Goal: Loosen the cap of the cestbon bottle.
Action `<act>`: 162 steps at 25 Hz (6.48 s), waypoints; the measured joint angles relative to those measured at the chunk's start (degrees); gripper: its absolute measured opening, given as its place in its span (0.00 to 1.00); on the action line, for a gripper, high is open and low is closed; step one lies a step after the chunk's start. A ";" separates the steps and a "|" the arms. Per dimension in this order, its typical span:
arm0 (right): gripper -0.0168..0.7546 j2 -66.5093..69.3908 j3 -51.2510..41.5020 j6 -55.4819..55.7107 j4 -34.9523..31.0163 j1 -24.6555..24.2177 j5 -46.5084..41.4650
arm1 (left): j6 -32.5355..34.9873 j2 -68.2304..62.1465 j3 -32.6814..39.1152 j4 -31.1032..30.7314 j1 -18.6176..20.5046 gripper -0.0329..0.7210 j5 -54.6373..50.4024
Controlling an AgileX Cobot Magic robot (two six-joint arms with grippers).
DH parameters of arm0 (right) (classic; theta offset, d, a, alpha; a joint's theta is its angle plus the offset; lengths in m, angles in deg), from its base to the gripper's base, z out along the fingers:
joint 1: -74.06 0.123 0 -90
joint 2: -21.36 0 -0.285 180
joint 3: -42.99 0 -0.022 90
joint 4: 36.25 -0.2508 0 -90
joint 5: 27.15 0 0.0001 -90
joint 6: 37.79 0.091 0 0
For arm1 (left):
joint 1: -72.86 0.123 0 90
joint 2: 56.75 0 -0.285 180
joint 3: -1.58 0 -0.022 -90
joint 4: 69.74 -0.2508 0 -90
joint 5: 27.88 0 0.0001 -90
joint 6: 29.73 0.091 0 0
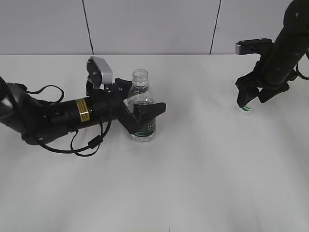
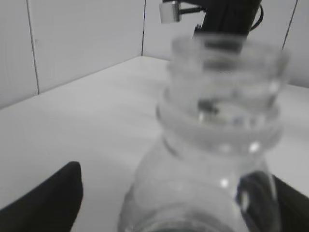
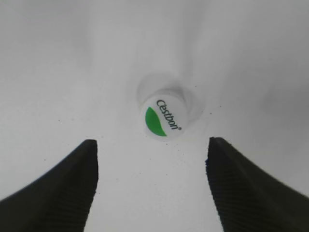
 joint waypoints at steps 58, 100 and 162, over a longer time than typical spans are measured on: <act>0.70 -19.02 0.05 1.19 -1.70 -0.05 -16.92 | 25.05 46.88 -8.66 55.62 18.39 0.83 -112.79; 0.70 -19.25 0.05 7.14 2.87 -5.21 -14.83 | 26.88 85.83 -5.75 48.40 21.13 0.83 -119.58; 0.70 -68.09 -13.61 8.41 9.29 -5.21 -8.13 | 27.00 129.00 25.75 54.29 21.13 0.83 -130.13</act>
